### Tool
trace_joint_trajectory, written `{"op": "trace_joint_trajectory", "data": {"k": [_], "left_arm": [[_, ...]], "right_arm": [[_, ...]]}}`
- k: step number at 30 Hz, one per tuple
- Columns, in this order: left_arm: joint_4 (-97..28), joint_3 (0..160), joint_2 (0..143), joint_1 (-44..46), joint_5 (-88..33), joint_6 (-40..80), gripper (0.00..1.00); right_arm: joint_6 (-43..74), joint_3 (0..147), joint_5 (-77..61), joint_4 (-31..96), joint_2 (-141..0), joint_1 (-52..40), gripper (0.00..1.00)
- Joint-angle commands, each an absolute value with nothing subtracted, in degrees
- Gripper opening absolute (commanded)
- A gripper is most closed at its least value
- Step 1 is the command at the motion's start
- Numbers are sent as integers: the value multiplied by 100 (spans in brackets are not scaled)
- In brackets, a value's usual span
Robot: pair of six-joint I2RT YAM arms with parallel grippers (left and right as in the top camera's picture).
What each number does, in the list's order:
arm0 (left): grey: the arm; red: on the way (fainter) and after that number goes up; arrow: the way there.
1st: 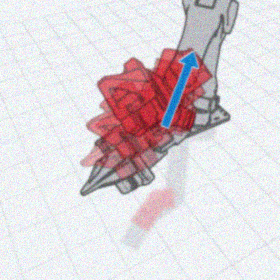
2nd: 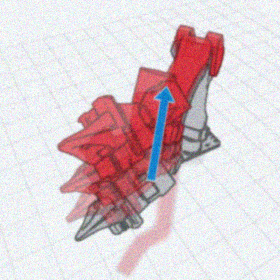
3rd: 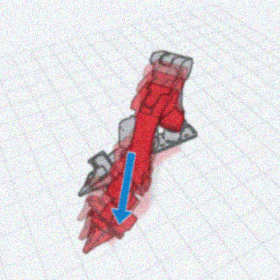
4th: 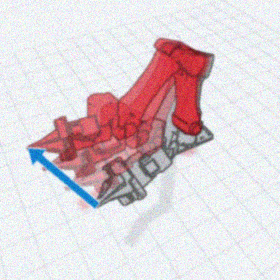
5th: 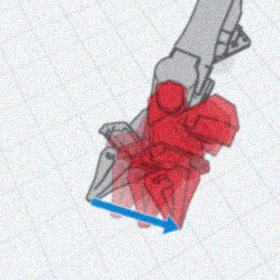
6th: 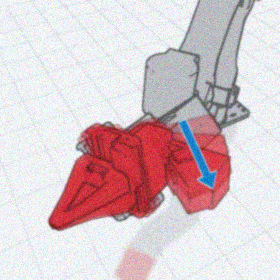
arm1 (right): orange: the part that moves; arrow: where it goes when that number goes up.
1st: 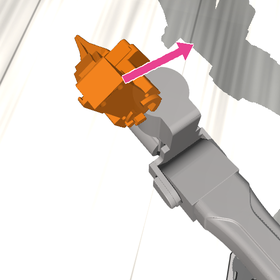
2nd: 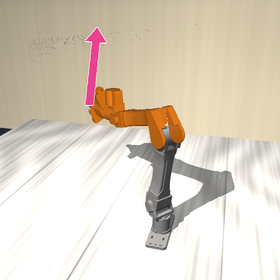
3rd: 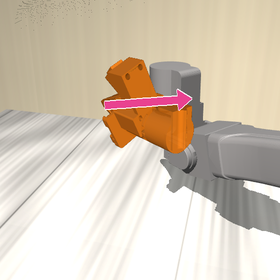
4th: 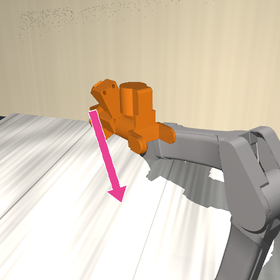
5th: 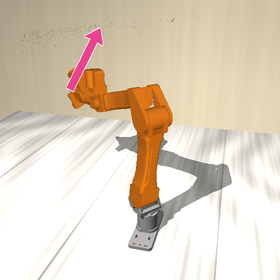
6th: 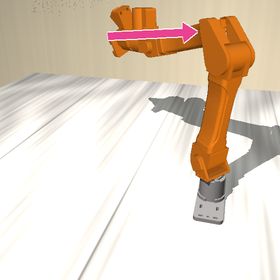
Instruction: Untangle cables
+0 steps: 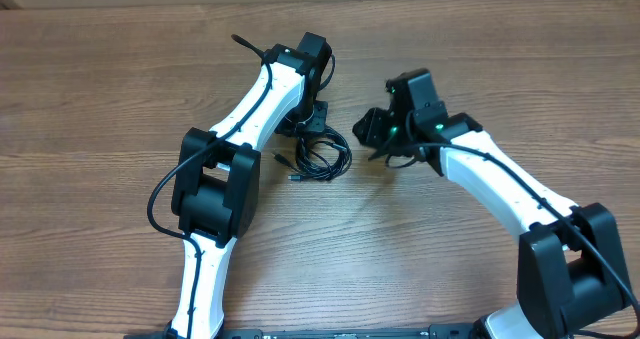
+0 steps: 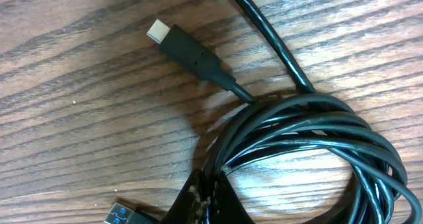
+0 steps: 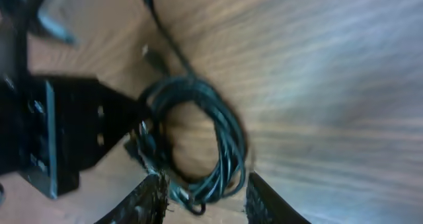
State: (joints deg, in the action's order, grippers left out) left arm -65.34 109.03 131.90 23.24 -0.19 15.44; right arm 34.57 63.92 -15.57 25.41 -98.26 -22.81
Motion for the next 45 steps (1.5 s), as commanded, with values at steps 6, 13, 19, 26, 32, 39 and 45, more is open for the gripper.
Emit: {"op": "trace_joint_trajectory", "data": {"k": [6, 13, 19, 26, 32, 39, 45], "left_arm": [[-6528, 10890, 13148, 2161, -1293, 596, 5], [-6510, 10890, 13148, 2141, -1450, 554, 5], [-6510, 10890, 13148, 2139, -1564, 552, 6], [-6510, 10890, 13148, 2139, -1809, 506, 11], [-6508, 10890, 13148, 2139, -1758, 506, 22], [-6528, 10890, 13148, 2139, -1223, 510, 54], [-6672, 10890, 13148, 2084, -878, 515, 90]], "right_arm": [[3601, 5704, -1822, 1826, -9817, -2783, 38], [3603, 5658, -2023, 1833, -9817, -3162, 35], [3819, 5575, -1610, 1824, -9848, -3352, 34], [4357, 5544, -1466, 1653, -10106, -3376, 34], [4501, 5544, -1553, 1415, -10302, -3387, 27], [4501, 5544, -1549, 1415, -10302, -3387, 20], [4504, 5544, -1544, 1415, -10302, -3387, 16]]}}
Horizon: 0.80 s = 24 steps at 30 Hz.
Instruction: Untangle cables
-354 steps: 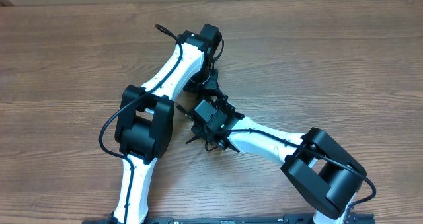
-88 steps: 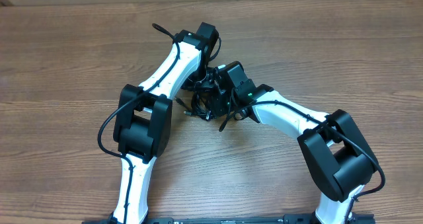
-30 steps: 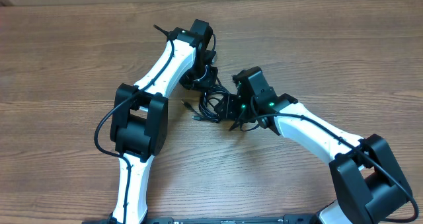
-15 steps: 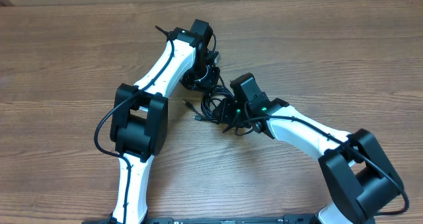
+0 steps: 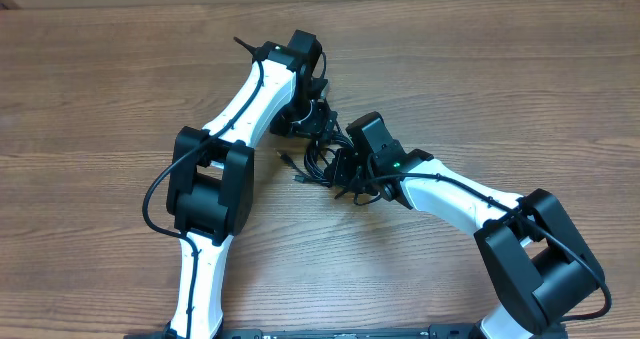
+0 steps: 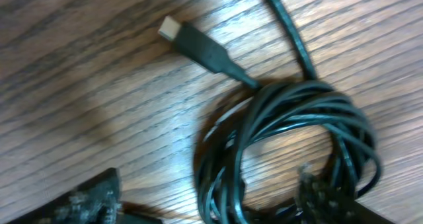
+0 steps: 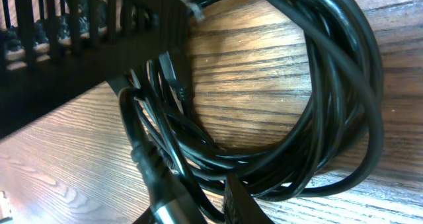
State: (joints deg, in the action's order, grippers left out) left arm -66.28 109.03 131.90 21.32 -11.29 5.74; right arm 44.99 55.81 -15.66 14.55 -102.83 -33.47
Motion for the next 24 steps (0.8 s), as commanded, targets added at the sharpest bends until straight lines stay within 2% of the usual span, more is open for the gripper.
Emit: {"op": "trace_joint_trajectory", "data": {"k": [1, 5, 6, 11, 17, 19, 24], "left_arm": [[-6707, 10890, 13148, 2053, -880, 515, 90], [-6799, 10890, 13148, 1865, -880, 515, 89], [-6820, 10890, 13148, 1798, -882, 517, 82], [-6943, 10890, 13148, 1385, -1511, 506, 4], [-7214, 10890, 13148, 1319, -2596, -602, 4], [-7225, 10890, 13148, 1352, -2655, -646, 5], [-7161, 10890, 13152, 1455, -2637, -644, 14]], "right_arm": [[4504, 5544, -1531, 1417, -10302, -3387, 16], [4576, 5544, -1459, 1420, -10302, -3387, 13], [4611, 5544, -1437, 1420, -10302, -3387, 12], [4672, 5544, -1321, 1417, -10304, -3387, 6], [5129, 5544, -930, 1415, -10304, -3385, 4], [5124, 5544, -856, 1345, -10304, -3385, 4], [5127, 5544, -687, 1203, -10304, -3385, 4]]}}
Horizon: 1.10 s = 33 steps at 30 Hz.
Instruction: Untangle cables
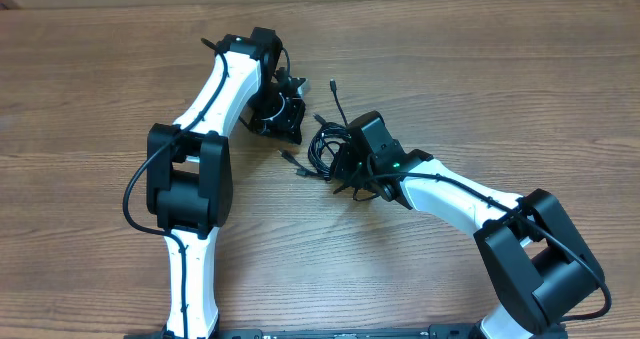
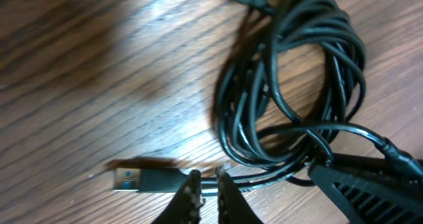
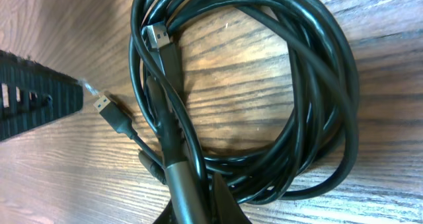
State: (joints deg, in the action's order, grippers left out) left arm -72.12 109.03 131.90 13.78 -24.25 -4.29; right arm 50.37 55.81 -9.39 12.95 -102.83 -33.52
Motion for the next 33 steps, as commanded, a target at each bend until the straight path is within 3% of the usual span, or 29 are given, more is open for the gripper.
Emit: {"op": "trace_joint_trajectory", "data": {"k": [1, 20, 23, 33], "left_arm": [[-7150, 10890, 13159, 1468, -2639, -642, 15], [-6829, 10879, 13378, 1778, -2644, -366, 21], [-6801, 10866, 13380, 1876, -2222, -333, 21], [-6322, 10512, 13382, 1879, -1682, 405, 11]], "right_arm": [[5127, 5544, -687, 1190, -10304, -3385, 4], [5122, 5544, -690, 1181, -10304, -3387, 4], [5122, 5544, -692, 1186, -10304, -3387, 4], [5122, 5544, -698, 1208, -10304, -3387, 4]]}}
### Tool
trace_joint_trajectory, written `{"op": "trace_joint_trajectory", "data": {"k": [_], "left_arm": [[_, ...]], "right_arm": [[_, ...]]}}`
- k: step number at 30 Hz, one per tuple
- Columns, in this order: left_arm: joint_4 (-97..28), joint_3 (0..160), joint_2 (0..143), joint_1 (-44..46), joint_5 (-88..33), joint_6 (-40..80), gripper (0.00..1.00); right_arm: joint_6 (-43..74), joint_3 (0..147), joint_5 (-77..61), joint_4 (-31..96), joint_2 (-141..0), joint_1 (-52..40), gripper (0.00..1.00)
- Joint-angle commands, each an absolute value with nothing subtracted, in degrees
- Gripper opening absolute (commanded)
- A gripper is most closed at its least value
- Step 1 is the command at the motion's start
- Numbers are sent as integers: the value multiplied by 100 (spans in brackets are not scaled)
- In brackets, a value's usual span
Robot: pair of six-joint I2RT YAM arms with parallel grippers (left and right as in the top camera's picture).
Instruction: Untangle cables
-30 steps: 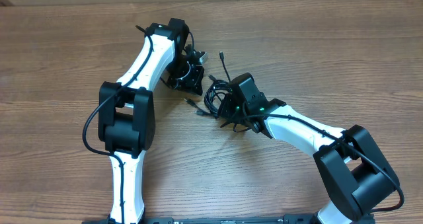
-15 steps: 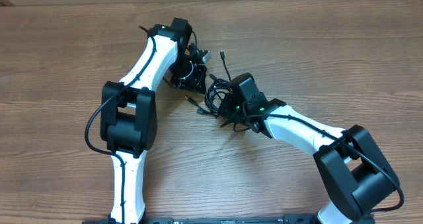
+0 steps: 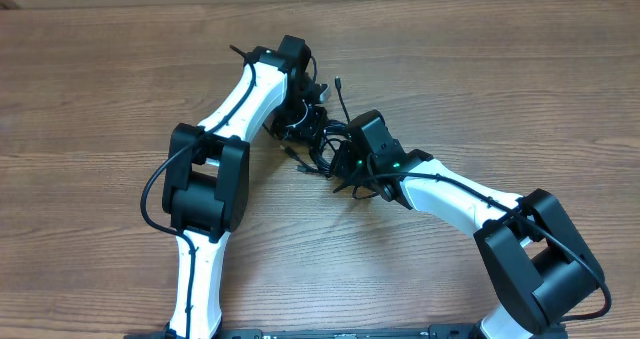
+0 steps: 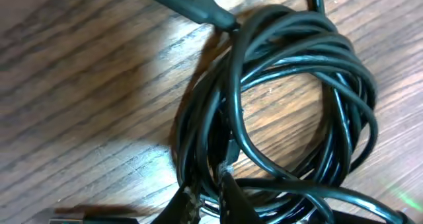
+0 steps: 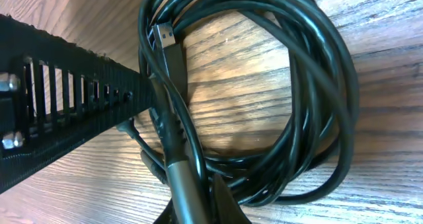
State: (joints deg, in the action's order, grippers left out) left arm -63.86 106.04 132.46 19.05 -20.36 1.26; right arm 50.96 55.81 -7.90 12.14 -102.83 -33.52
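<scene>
A coil of black cables (image 3: pixel 328 139) lies mid-table between both arms. My left gripper (image 3: pixel 305 124) is at the coil's left edge. In the left wrist view its fingertips (image 4: pixel 192 201) stand close together, shut on strands of the coil (image 4: pixel 297 59). My right gripper (image 3: pixel 347 165) is at the coil's near right side. It is shut on a thick grey-sleeved cable end (image 5: pixel 185 184) beside other strands. A USB plug (image 5: pixel 165 36) lies inside the loop (image 5: pixel 324 85). The left gripper's slotted finger (image 5: pixel 66 112) shows at the left of the right wrist view.
The wooden table (image 3: pixel 500 69) carries nothing else. One loose cable end (image 3: pixel 338 84) sticks out behind the coil. Another plug lies at the coil's top and a USB plug (image 4: pixel 69 217) at the lower left.
My left gripper was left of the coil, its fingers close together by a USB plug. Now it is back at the coil's left edge, shut on strands. The right gripper keeps its hold.
At first my left gripper sat at the coil's far side and the right hovered open to its right. Then the right was shut on the coil's near side, with the left open over it. The left was then off to the left, and is now back at the coil.
</scene>
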Motion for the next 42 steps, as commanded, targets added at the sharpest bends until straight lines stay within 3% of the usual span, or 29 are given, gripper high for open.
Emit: {"op": "trace_joint_trajectory", "data": {"k": [1, 16, 25, 26, 31, 42], "left_arm": [[-6228, 10464, 13382, 1892, -1682, 436, 11], [-5861, 10274, 13382, 1964, -1608, 454, 9], [-5902, 10274, 13382, 1964, -1610, 451, 14], [-5953, 10274, 13382, 1964, -1610, 451, 14], [-5867, 10274, 13382, 1964, -1581, 451, 4], [-5863, 10274, 13382, 1964, -1308, 451, 4]], "right_arm": [[5120, 5544, -716, 1210, -10304, -3387, 4], [5124, 5544, -904, 1221, -10422, -3448, 17], [5120, 5544, -934, 1033, -10547, -3483, 15], [5118, 5544, -1024, 1033, -10547, -3483, 5], [5076, 5555, -1815, 1037, -10490, -3343, 4], [5100, 5561, -4528, 1079, -9937, -2187, 4]]}}
